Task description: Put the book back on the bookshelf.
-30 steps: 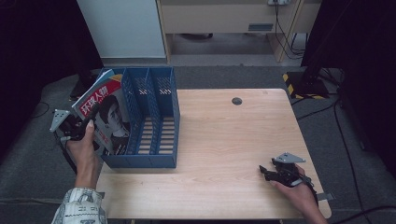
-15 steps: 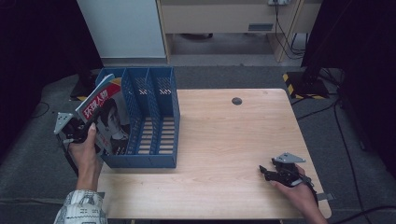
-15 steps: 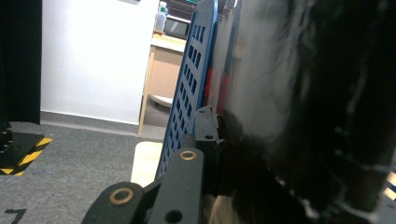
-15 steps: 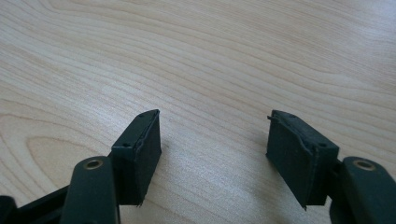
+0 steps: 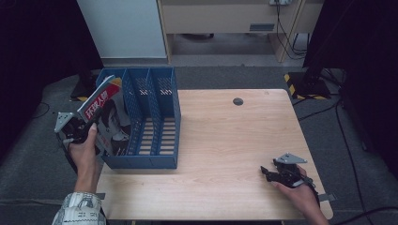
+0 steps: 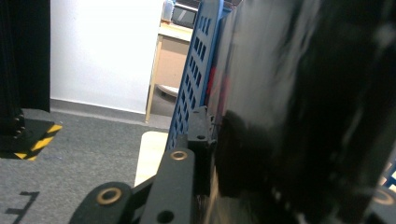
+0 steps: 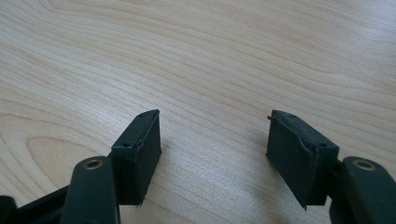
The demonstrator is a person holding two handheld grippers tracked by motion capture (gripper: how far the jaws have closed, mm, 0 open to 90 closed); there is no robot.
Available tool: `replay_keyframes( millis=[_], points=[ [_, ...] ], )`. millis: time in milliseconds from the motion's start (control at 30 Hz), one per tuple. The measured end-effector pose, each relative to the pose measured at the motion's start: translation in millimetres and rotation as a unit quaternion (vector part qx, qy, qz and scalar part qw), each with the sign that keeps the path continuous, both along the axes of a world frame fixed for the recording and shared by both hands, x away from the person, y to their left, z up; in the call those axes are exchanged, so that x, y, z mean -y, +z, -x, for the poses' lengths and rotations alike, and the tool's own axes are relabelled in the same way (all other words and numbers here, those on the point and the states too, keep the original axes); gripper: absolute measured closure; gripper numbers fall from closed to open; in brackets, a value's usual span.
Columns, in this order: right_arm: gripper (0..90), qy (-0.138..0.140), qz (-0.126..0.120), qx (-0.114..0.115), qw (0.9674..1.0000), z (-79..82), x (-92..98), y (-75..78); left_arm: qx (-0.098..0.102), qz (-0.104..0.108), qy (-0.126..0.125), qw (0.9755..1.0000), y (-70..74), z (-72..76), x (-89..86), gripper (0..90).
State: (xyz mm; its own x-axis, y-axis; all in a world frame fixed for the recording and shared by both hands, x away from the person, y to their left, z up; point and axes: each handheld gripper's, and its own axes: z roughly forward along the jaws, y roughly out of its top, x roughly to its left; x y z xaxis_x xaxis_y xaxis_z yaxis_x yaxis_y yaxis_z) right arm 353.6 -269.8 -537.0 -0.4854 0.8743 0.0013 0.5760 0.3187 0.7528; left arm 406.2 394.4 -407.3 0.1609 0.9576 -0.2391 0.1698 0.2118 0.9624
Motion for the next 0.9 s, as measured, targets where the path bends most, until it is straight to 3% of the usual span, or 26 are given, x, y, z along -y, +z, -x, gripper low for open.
replay_keyframes(
  millis=[233,500,600,733,900],
  points=[
    [35.1,0.0,0.0,0.0,1.0,0.0,0.0,0.0,0.007,-0.008,0.003,0.9999,19.4,-1.2,-2.4,69.8],
    [35.0,0.0,0.0,0.0,1.0,0.0,0.0,0.0,-0.026,-0.041,0.003,0.9988,38.9,-8.6,0.0,68.8],
    [35.0,0.0,0.0,-0.001,1.0,0.1,0.0,0.0,-0.034,-0.036,0.0,0.9988,40.7,-11.7,0.8,71.5],
    [35.0,0.0,0.0,-0.001,1.0,0.1,0.0,0.0,-0.045,-0.023,-0.011,0.9987,40.4,-14.2,0.9,82.9],
    [35.0,0.0,0.0,-0.001,1.0,0.2,0.0,0.0,-0.043,-0.008,-0.009,0.999,40.1,-12.2,-3.0,85.1]
  ],
)
